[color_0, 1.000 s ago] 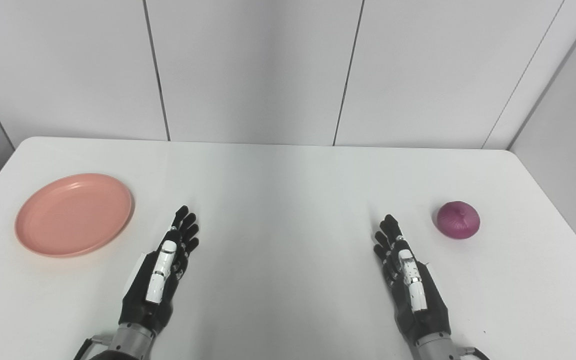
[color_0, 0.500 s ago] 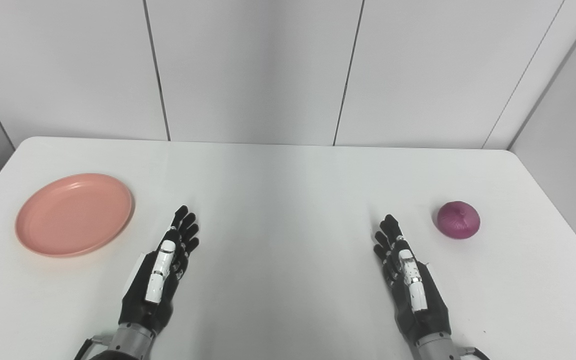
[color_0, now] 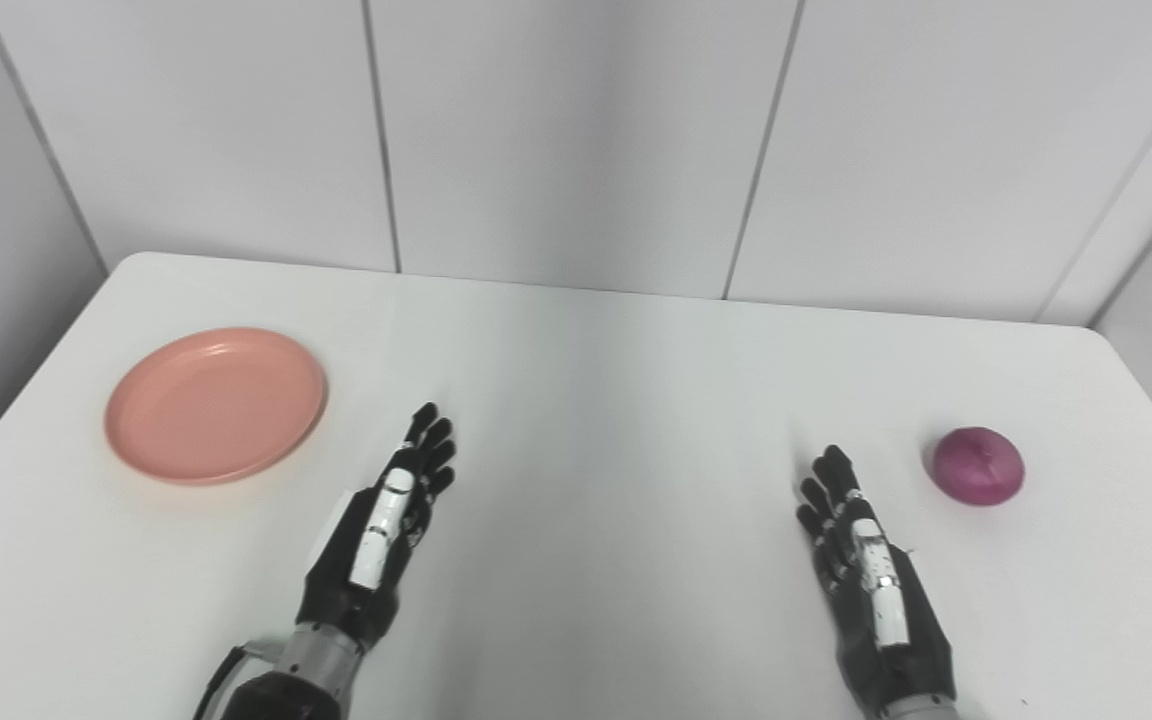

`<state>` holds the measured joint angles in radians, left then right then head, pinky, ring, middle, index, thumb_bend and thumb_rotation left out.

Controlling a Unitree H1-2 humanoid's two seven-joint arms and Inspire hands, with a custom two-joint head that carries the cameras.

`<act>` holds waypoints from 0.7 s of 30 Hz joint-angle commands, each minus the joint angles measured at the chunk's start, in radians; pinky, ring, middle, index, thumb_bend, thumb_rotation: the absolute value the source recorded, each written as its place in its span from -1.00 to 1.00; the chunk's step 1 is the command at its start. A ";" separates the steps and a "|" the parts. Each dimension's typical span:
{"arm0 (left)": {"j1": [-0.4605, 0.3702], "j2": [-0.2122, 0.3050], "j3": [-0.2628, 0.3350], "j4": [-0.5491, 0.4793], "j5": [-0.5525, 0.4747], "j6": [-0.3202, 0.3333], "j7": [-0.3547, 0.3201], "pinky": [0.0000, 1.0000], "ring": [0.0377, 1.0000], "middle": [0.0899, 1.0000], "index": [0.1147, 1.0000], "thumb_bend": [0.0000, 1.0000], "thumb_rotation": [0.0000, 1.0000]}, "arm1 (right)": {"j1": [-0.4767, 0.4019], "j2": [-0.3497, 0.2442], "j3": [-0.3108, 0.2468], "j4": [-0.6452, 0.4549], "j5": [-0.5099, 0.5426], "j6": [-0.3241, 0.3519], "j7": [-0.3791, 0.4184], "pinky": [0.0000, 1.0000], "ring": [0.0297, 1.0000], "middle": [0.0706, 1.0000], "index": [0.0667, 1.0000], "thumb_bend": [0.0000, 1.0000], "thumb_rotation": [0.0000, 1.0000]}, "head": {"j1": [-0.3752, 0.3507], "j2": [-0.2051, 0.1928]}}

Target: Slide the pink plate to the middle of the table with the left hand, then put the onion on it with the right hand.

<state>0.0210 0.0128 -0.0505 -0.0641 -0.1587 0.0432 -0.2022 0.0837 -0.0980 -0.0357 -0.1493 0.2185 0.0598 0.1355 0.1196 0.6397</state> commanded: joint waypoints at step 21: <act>0.052 -0.136 -0.076 0.179 0.086 -0.039 0.077 1.00 1.00 1.00 1.00 -0.21 1.00 | 0.022 -0.075 -0.060 0.065 0.062 0.019 0.052 1.00 1.00 1.00 1.00 -0.87 1.00 | 0.323 -0.062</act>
<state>-0.0033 -0.1165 -0.1184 -0.0115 -0.0762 0.0053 -0.1351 0.0781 -0.1674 -0.0792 -0.1267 0.2691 0.0559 0.1947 0.4326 0.5798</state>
